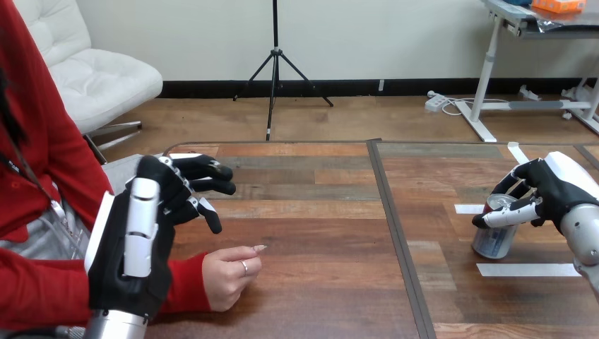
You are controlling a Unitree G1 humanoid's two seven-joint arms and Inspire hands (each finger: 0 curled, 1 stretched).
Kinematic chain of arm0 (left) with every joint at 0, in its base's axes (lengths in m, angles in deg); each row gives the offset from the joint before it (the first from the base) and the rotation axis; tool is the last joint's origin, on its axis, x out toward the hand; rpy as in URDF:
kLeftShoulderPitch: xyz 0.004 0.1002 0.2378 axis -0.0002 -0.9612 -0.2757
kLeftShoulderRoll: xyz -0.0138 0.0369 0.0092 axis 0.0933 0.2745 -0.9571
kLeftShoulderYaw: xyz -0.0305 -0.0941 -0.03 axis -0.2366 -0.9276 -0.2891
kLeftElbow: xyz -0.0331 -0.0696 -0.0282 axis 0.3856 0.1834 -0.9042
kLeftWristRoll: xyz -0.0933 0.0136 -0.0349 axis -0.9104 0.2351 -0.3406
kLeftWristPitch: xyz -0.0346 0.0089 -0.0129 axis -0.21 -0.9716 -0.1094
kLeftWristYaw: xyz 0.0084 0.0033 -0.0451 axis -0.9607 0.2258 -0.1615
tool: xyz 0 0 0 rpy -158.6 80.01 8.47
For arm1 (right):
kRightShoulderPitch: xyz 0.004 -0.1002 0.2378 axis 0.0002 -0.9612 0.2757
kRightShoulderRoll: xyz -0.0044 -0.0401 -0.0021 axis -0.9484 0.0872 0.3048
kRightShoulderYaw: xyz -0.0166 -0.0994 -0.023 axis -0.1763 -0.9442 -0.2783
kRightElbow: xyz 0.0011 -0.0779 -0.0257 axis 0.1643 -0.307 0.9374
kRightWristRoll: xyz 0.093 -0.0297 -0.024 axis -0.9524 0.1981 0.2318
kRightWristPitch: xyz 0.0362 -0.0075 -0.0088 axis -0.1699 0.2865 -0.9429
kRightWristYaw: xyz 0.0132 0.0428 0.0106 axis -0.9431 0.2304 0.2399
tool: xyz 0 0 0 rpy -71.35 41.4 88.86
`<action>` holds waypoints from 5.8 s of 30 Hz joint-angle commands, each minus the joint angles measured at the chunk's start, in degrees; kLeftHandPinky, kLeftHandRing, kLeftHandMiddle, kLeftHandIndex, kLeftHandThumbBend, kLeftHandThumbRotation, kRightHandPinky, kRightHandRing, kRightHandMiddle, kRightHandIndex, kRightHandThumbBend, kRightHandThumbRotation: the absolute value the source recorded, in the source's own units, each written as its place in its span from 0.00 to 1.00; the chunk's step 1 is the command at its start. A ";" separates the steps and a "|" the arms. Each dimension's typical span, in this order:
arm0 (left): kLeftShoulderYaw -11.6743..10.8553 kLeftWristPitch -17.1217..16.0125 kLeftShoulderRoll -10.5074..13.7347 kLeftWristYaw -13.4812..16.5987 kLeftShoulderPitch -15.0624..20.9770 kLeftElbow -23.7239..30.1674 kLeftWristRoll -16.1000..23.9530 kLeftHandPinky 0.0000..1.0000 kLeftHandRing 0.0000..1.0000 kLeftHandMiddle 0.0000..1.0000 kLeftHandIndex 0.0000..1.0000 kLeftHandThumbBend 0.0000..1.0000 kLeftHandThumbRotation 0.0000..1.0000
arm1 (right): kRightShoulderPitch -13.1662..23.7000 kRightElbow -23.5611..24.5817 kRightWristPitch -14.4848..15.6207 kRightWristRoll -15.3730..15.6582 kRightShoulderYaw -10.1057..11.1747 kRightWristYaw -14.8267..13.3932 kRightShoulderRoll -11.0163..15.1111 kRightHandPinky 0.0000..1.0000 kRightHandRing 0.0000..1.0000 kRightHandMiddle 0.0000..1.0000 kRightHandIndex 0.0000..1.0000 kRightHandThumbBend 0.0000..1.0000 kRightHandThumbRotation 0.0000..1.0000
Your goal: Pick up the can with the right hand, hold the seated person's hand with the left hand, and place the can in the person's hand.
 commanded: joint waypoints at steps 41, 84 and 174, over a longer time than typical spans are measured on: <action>-3.38 -2.77 21.35 6.50 3.99 5.65 42.86 0.55 0.69 0.74 0.72 1.00 0.38 | 3.64 4.39 -4.55 -1.08 0.97 2.09 1.43 0.35 0.38 0.45 0.49 0.70 0.00; 6.47 3.35 24.12 13.01 8.49 -4.22 60.44 0.65 0.74 0.77 0.75 1.00 0.25 | 3.64 5.08 -4.85 -1.13 0.96 2.37 1.20 0.37 0.40 0.46 0.49 0.68 0.00; 16.57 21.97 28.85 4.51 14.64 -8.13 67.79 0.65 0.71 0.73 0.71 1.00 0.00 | 2.79 6.33 -6.98 -2.25 1.51 2.33 1.83 0.35 0.40 0.46 0.49 0.69 0.00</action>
